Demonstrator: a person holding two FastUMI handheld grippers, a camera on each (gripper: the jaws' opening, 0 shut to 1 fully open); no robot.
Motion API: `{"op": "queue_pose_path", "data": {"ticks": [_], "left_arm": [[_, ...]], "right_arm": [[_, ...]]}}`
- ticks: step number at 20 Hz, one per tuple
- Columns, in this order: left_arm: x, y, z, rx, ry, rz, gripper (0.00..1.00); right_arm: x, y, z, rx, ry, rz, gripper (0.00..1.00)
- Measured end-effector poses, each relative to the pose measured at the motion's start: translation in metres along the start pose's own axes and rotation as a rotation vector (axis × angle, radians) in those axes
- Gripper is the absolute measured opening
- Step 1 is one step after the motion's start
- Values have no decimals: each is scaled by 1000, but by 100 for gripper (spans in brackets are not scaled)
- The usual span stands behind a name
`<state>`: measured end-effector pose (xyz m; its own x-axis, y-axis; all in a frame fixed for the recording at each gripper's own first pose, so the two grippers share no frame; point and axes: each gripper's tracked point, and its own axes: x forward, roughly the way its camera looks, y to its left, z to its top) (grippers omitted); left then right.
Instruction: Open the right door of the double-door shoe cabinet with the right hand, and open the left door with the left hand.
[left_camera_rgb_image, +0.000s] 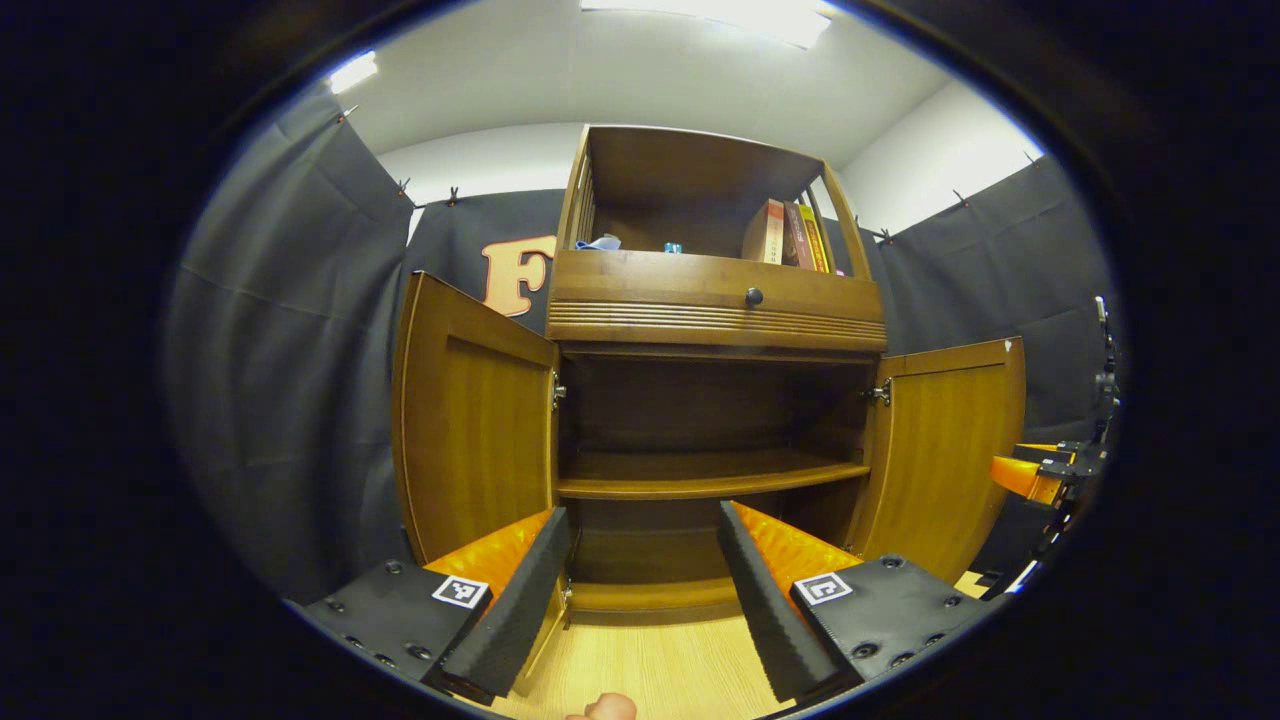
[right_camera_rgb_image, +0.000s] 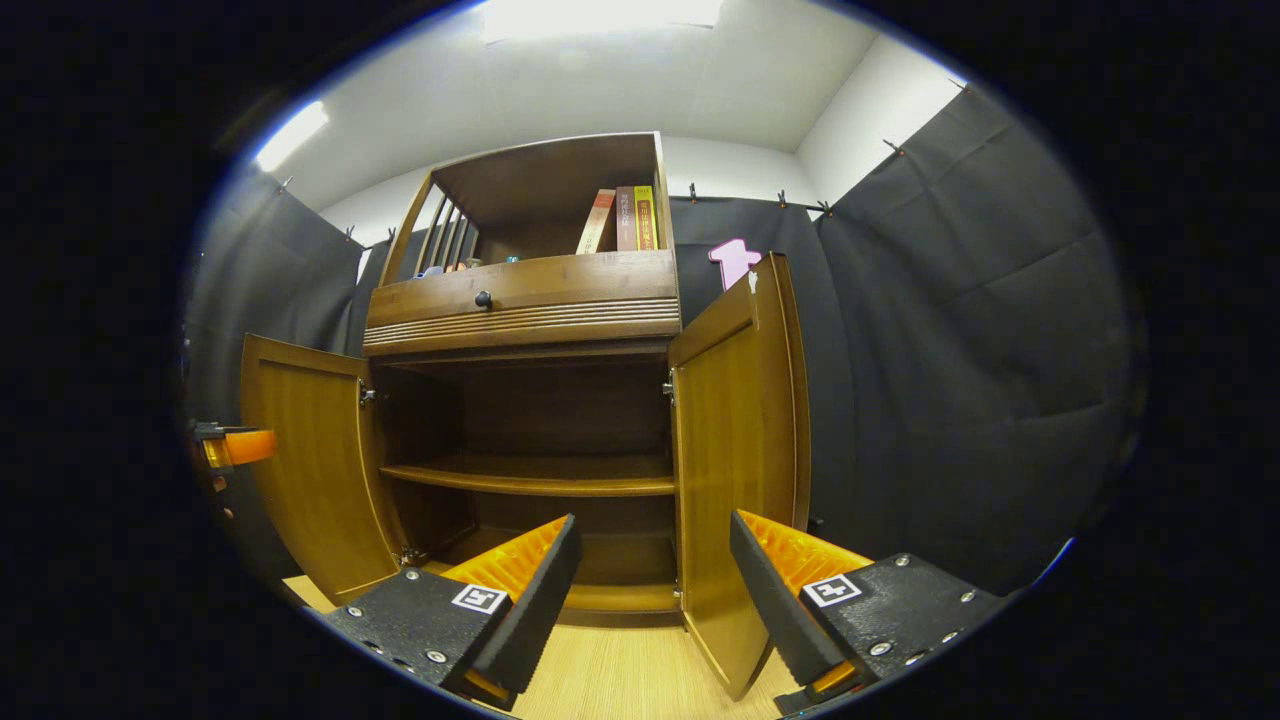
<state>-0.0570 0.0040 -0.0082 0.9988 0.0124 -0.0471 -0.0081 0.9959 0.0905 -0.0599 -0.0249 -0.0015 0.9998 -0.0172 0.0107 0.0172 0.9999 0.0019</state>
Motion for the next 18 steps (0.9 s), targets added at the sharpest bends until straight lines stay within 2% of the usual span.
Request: {"op": "queue_pose_path", "data": {"ticks": [11,12,13,15,16,18], "left_arm": [[21,5,-8,44,1,54,96],[21,5,-10,36,6,51,96],[22,4,-12,29,11,46,96],[24,4,-13,28,16,43,96],[25,3,-14,33,17,44,96],[26,2,-16,39,21,38,96]], "right_arm": [[13,0,-12,5,11,12,100],[14,1,-14,4,12,15,81],[14,1,-14,3,13,17,100],[17,2,-17,0,14,18,100],[18,2,-18,-2,14,17,81],[19,1,-18,-3,11,16,81]]}}
